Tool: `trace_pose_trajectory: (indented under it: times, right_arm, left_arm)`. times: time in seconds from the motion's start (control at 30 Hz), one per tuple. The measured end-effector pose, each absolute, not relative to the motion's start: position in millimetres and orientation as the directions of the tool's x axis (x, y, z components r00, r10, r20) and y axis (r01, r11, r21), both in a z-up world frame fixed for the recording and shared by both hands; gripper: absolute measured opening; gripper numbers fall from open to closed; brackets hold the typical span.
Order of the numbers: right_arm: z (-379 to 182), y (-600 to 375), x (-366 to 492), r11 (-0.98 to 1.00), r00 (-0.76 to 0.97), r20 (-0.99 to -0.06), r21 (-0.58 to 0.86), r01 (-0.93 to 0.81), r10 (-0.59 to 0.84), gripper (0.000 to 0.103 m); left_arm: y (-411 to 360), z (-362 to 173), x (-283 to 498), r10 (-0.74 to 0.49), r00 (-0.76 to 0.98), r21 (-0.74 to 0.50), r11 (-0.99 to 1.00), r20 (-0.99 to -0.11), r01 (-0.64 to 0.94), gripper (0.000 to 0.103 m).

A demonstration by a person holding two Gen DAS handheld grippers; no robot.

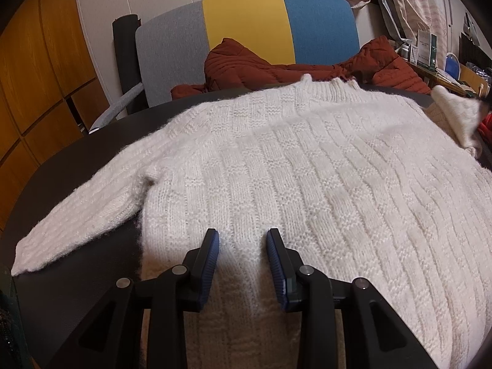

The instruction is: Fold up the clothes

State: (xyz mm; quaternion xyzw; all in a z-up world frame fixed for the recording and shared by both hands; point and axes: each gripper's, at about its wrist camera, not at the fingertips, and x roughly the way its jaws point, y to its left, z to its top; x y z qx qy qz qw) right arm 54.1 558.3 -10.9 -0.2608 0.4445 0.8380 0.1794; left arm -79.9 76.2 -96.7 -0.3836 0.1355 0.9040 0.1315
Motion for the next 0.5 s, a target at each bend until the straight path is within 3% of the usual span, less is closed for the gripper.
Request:
trace_pose_trajectory:
  times: [0.17,0.27,0.33,0.4,0.5]
  right_arm:
    - [80,595,89,-0.629,-0.701,-0.595,0.382,-0.677,0.393,0.009]
    - [103,618,112,-0.560,-0.584,-0.595,0.253,-0.789,0.552,0.009]
    - [98,634,124,-0.493,-0.461,-0.643,0.147,-0.857,0.611,0.015]
    - [88,643,130,-0.474,-0.392,-0.686,0.077,-0.877,0.613,0.044]
    - [89,625,143,-0.424,-0.313,-0.624,-0.032,-0.905,0.716,0.052]
  left_arm:
    - [76,-97,-80,0.134,-0.671,0.145,-0.928,-0.729,-0.343,0.033]
    - [76,-97,-80,0.133,-0.672,0.148,-0.927,-0.729,-0.344,0.033]
    - [77,-97,-80,0.131,-0.673,0.152,-0.927,-0.728,-0.344,0.033]
    - [77,-97,-80,0.129,-0.673,0.153,-0.926,-0.728,-0.344,0.033]
    - [78,-97,-81,0.124,-0.671,0.159,-0.926,-0.731,-0.344,0.033]
